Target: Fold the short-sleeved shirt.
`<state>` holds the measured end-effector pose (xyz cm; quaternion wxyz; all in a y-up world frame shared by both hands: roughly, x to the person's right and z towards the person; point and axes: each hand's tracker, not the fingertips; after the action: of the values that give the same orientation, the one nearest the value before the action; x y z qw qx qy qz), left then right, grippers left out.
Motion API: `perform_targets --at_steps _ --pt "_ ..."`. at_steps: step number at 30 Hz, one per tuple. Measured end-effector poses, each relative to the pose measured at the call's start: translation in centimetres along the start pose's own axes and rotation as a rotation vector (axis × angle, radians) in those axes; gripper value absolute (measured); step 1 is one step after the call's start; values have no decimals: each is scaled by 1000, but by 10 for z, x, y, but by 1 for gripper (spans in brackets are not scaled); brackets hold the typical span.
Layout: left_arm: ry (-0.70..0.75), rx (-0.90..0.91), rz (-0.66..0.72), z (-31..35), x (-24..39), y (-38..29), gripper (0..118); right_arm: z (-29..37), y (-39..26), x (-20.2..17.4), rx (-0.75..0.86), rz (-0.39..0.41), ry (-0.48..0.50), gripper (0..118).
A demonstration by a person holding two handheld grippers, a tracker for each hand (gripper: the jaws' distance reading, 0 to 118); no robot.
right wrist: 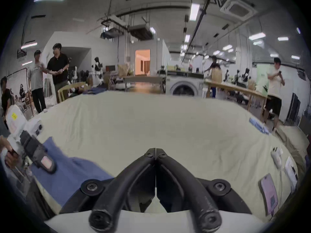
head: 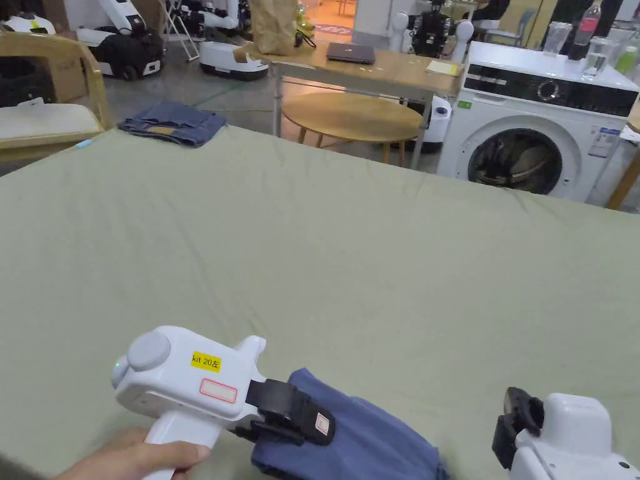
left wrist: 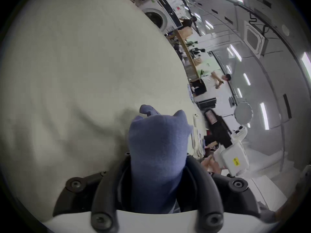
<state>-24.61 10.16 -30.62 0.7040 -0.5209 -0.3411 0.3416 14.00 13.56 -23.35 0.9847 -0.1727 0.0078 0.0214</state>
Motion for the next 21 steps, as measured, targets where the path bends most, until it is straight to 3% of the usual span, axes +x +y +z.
perform_targets --at_steps 7,14,21 --pt "222 42 12 135 -37 31 29 -15 30 -13 97 -26 -26 0" --pt "433 66 56 255 -74 75 29 -22 30 -12 76 -14 -26 0" --pt "651 99 101 310 -78 83 29 -24 25 -6 27 -3 -39 0"
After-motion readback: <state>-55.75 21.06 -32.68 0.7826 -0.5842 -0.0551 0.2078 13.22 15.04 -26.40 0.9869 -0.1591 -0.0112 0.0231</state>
